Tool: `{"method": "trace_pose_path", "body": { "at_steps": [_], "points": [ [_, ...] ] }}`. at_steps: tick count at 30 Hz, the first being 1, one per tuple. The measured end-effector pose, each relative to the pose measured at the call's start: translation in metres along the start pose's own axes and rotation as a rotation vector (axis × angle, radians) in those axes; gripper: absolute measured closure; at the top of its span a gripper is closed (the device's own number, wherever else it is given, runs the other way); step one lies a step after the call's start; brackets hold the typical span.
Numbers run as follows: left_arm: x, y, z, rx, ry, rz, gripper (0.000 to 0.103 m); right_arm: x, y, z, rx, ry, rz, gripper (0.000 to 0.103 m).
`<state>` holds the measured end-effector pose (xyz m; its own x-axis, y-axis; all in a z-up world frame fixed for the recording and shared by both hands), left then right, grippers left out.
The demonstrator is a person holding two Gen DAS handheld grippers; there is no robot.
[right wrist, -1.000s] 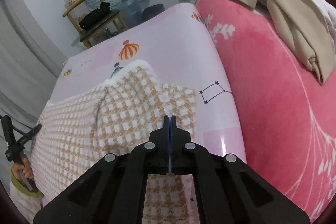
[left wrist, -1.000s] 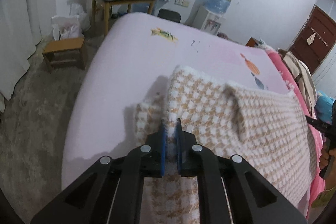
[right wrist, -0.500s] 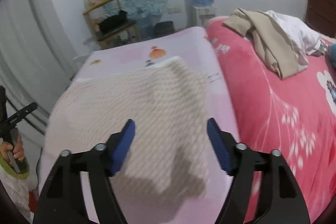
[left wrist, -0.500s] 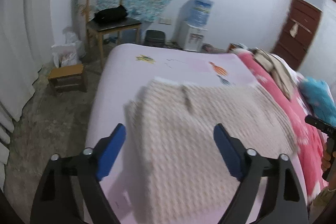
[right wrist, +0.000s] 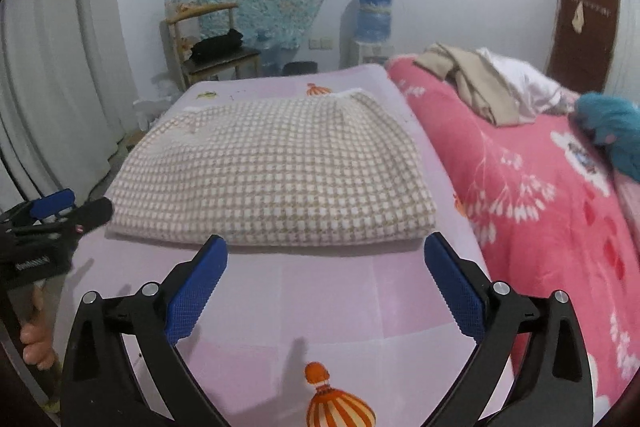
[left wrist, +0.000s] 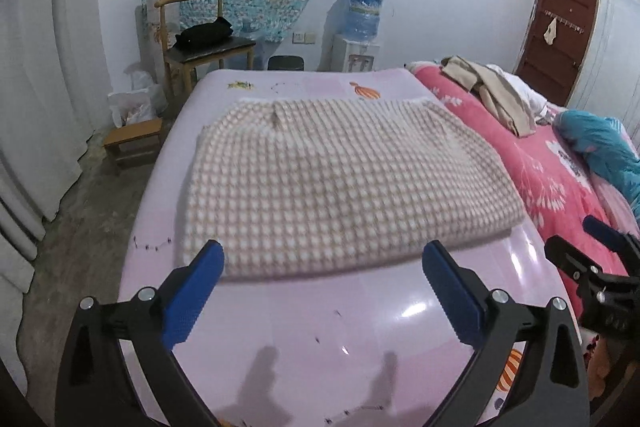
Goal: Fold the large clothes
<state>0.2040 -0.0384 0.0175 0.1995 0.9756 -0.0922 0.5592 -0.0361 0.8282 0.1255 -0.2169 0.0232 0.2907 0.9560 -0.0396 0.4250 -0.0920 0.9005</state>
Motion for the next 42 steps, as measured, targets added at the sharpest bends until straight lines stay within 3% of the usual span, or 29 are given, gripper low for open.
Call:
{"method": "trace_pose_path", "body": {
  "at_steps": [5,11,18,22,42],
  "points": [
    [-0.004,0.000,-0.006,0.016,0.132,0.011,0.005,0.012,-0.003,-0.008,-0.005,-0.062,-0.106,0.008],
    [0.001,-0.007,-0.009,0.070,0.210,0.015,0.005,0.018,-0.003,-0.009,0.001,-0.038,-0.044,0.008],
    [0.004,-0.017,-0.009,0.101,0.206,-0.063,0.005,0.026,-0.013,0.002,0.069,-0.017,-0.044,0.008],
    [0.007,-0.022,-0.004,0.126,0.241,-0.047,0.005,0.028,-0.016,0.004,0.082,-0.007,-0.040,0.008],
    [0.001,-0.024,-0.004,0.133,0.225,-0.037,0.005,0.026,-0.016,0.003,0.095,-0.008,-0.036,0.008]
  ]
}}
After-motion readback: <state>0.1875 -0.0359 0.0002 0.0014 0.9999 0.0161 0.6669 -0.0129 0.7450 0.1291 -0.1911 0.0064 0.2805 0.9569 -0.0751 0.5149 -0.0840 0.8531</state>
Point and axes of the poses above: each gripper's, at about its wrist camera, not at the fingertips, and z roughly the way its jaws point, x to its left, y to its top, the point moved 7 cm from there along z, roughly the way its jaws point, and after that the axes turned 10 degrees about -x, right-handed, at the moved point
